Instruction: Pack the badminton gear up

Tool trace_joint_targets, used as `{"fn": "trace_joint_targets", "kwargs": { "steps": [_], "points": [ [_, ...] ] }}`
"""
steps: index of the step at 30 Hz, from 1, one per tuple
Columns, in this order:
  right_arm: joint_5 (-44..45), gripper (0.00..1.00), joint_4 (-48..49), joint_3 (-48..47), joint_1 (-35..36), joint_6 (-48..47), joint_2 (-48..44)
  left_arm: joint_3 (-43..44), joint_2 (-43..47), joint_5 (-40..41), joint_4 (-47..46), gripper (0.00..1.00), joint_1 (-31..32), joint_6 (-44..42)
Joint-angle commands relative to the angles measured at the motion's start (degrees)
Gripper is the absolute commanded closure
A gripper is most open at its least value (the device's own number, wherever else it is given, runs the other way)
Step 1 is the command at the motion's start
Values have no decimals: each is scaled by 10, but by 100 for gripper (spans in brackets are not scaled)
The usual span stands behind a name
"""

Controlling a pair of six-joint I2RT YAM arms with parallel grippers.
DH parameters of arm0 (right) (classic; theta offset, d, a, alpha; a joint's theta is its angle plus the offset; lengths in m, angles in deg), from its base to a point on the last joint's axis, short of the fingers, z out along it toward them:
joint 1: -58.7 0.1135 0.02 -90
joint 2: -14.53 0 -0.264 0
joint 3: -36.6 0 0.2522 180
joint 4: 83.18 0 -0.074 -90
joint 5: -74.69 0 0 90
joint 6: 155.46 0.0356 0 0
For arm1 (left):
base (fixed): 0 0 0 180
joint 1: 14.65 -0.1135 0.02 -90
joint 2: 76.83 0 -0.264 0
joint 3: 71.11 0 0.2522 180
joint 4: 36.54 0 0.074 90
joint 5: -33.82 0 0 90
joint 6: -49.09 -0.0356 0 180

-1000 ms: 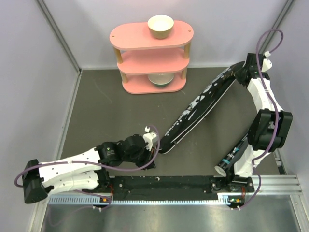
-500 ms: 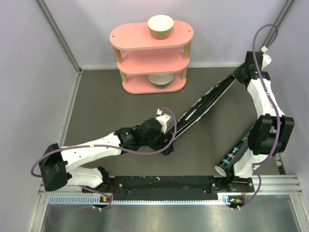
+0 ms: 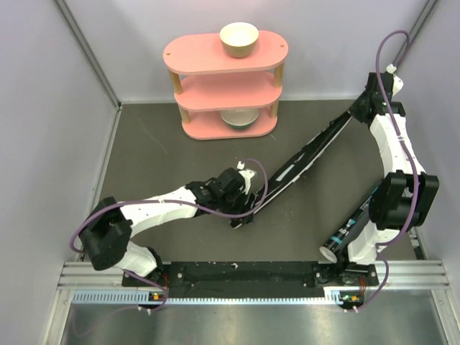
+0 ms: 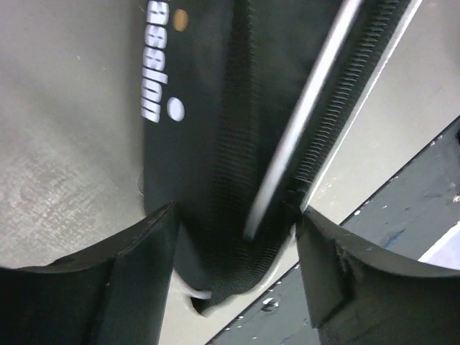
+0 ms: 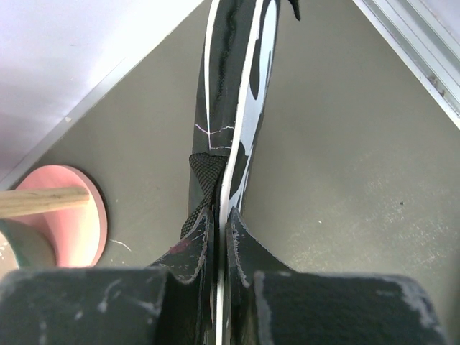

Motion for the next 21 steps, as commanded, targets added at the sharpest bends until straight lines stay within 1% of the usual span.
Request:
{"fn": "trace_joint_targets", "kwargs": {
  "steps": [1, 2, 3, 4, 5, 6, 7, 8, 9, 10, 11, 12, 13, 15, 17, 18, 19, 20, 21],
  "points": [
    [-16, 98, -6, -47, 0, -24, 4, 28, -27, -54, -23, 44, -6, -16],
    [-29, 96, -8, -49, 0, -27, 6, 26, -28, -59, -33, 51, -6, -13],
    [-38, 94, -10, -49, 0, -28, 6, 26, -27, -62, -37, 59, -6, -10],
    [-47, 87, -13, -44, 2, -31, 4, 26, -26, -63, -39, 62, -6, -8],
    [-63, 82, -13, -37, 5, -33, 1, 28, -25, -66, -42, 66, -6, -6],
    [-71, 76, -15, -30, 8, -36, -1, 30, -23, -65, -45, 73, -6, -5],
    [-89, 65, -14, -13, 12, -39, -9, 31, -23, -70, -49, 87, -5, -2],
    [-98, 60, -14, -1, 17, -41, -14, 32, -22, -74, -52, 95, -6, 0],
    [-99, 51, -14, 11, 30, -43, -21, 34, -21, -77, -59, 100, -6, 2],
    [-120, 46, -16, 36, 38, -44, -35, 36, -22, -89, -62, 100, -6, 6],
    [-121, 40, -18, 53, 47, -45, -48, 38, -22, -93, -65, 100, -6, 8],
    [-122, 31, -16, 88, 73, -43, -61, 38, -23, -97, -69, 100, -5, 10],
    [-133, 28, -17, 107, 83, -38, -92, 38, -22, -98, -73, 100, -6, 14],
    [-150, 24, -16, 164, 117, -10, -124, 38, -20, -103, -77, 100, -6, 16],
    [-149, 23, -16, 205, 148, 22, -173, 37, -20, -106, -83, 100, -6, 20],
    [-148, 23, -13, 242, 164, 54, -190, 35, -19, -109, -88, 100, -6, 21],
    [-141, 23, -11, 257, 204, 70, -202, 34, -18, -112, -95, 100, -6, 23],
    [-137, 23, -11, 270, 221, 87, -221, 35, -20, -119, -98, 100, -6, 23],
    [-135, 25, -4, 296, 241, 128, -228, 35, -20, -121, -100, 100, -6, 23]
  ]
}}
